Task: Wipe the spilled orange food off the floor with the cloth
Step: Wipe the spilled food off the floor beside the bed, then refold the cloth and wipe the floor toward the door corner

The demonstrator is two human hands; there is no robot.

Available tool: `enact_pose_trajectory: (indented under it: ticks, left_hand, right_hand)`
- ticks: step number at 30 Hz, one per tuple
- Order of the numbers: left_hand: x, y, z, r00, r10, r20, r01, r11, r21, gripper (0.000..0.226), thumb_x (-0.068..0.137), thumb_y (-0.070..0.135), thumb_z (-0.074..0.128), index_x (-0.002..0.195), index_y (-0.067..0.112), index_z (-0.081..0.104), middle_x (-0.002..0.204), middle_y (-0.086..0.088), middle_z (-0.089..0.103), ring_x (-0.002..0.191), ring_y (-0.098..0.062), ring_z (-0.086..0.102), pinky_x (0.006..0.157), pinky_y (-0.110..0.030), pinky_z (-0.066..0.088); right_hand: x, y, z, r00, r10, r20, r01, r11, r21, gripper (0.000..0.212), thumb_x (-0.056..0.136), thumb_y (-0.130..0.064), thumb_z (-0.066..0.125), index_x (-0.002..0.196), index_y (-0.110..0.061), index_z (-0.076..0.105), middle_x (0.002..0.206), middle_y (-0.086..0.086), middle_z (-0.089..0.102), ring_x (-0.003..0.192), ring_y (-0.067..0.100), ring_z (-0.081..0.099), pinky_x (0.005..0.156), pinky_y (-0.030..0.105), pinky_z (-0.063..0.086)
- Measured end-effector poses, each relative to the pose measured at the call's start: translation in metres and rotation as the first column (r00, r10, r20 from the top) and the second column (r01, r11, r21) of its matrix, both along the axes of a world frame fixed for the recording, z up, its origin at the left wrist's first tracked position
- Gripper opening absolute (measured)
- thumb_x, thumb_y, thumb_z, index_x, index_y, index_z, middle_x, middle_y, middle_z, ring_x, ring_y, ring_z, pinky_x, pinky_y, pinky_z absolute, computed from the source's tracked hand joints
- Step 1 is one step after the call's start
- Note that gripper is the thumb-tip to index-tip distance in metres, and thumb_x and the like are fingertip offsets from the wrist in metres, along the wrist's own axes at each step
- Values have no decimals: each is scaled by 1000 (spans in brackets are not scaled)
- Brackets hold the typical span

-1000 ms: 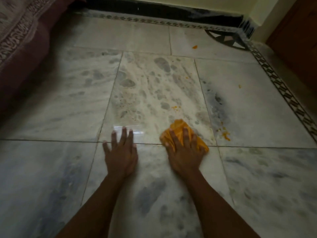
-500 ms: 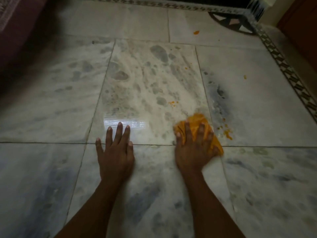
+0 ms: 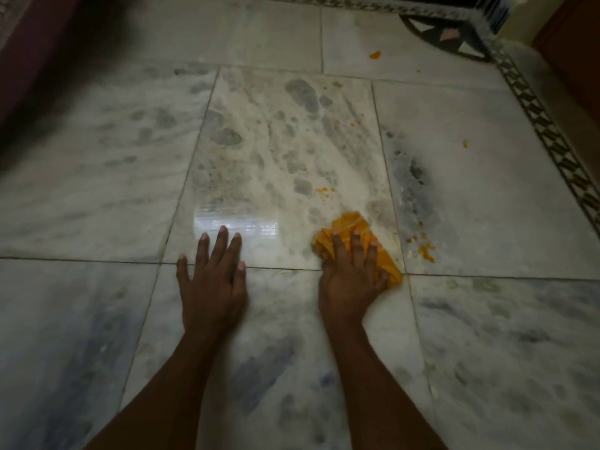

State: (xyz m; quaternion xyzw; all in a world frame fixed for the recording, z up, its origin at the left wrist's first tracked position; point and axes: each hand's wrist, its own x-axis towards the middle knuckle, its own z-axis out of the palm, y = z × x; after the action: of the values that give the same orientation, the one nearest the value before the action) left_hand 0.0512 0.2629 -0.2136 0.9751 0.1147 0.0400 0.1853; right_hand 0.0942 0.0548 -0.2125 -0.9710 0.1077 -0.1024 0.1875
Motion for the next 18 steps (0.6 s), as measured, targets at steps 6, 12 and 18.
enact_pose_trajectory:
  ticks: [6,12,18]
  left_hand:
    - [-11,-2,11,980,77,183,-14,946,-324,54,97,47,44,141,23,63,153,0,56,149,-24,45,124,-54,27]
    - [-32,-74,71,983,42,176,145,401,-904,30,94,35,66,118,21,78,113,5,80,114,-9,72,96,-22,55]
    - [-41,-96,104,971,-207,120,184,323,-928,54,88,10,79,138,24,65,125,8,76,118,-14,71,92,-31,60]
  right_hand:
    - [-22,14,53,996,47,78,-89,684,724,31,102,-45,55,109,-21,73,98,2,77,93,22,72,80,35,54]
    - [-27,-12,87,977,108,-185,204,-213,955,45,108,-38,44,106,-5,74,100,18,78,90,28,74,82,41,61]
    - [-58,-35,119,978,129,-163,194,-274,942,39,97,-28,64,119,3,70,115,27,72,100,35,72,83,47,62]
